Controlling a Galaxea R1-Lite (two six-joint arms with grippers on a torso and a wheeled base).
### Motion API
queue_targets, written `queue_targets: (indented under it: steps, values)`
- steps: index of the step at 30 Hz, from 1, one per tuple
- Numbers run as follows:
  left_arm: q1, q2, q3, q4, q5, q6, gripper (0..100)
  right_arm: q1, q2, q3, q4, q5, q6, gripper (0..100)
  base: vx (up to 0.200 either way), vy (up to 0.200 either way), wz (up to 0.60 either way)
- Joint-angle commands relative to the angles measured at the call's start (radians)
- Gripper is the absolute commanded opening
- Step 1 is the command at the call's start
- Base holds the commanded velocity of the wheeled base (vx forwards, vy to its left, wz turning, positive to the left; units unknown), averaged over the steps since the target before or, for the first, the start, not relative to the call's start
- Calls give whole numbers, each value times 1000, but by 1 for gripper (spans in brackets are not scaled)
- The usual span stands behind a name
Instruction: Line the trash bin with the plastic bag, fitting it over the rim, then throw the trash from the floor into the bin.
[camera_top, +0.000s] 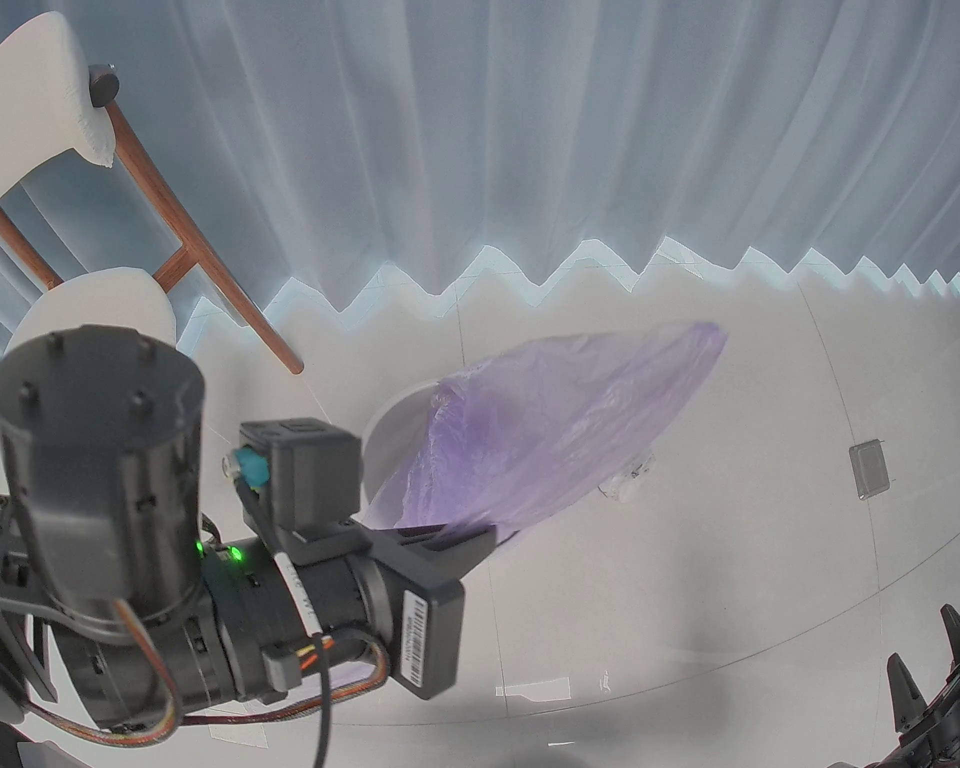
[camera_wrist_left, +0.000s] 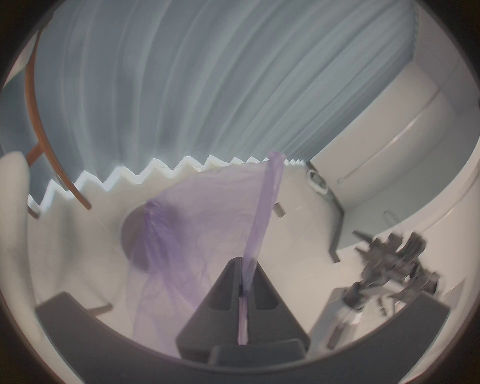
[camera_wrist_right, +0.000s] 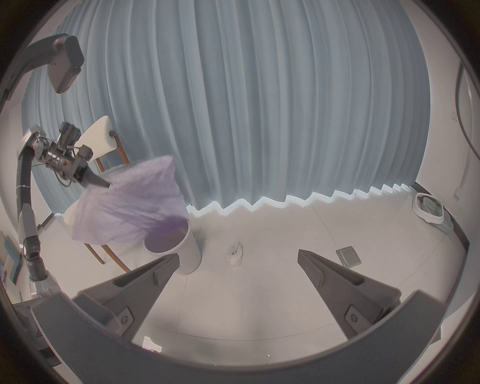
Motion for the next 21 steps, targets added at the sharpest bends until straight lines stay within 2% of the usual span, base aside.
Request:
queue_targets:
  steps: [1, 2, 4, 8, 12, 17, 21]
  values:
    - [98, 7, 111, -5, 0, 150, 0, 0, -18, 18, -1, 0, 0, 100, 0, 0, 0]
    - [118, 12, 143, -12, -2, 218, 0, 0, -18, 18, -1, 0, 0, 100, 0, 0, 0]
    - [142, 18, 174, -41, -2, 277, 0, 0, -18, 18, -1, 0, 0, 100, 0, 0, 0]
    - [176, 53, 168, -109, 3, 300, 0, 0, -18, 18, -1, 0, 0, 100, 0, 0, 0]
    - [266, 130, 27, -110, -11, 363, 0, 0, -18, 18, -1, -1, 0, 100, 0, 0, 0]
    - [277, 247, -141, -109, -121, 391, 0, 0, -16, 16, 4, 0, -6, 100, 0, 0, 0]
    - [280, 291, -194, -107, -134, 379, 0, 0, -18, 18, 1, 3, -43, 100, 0, 0, 0]
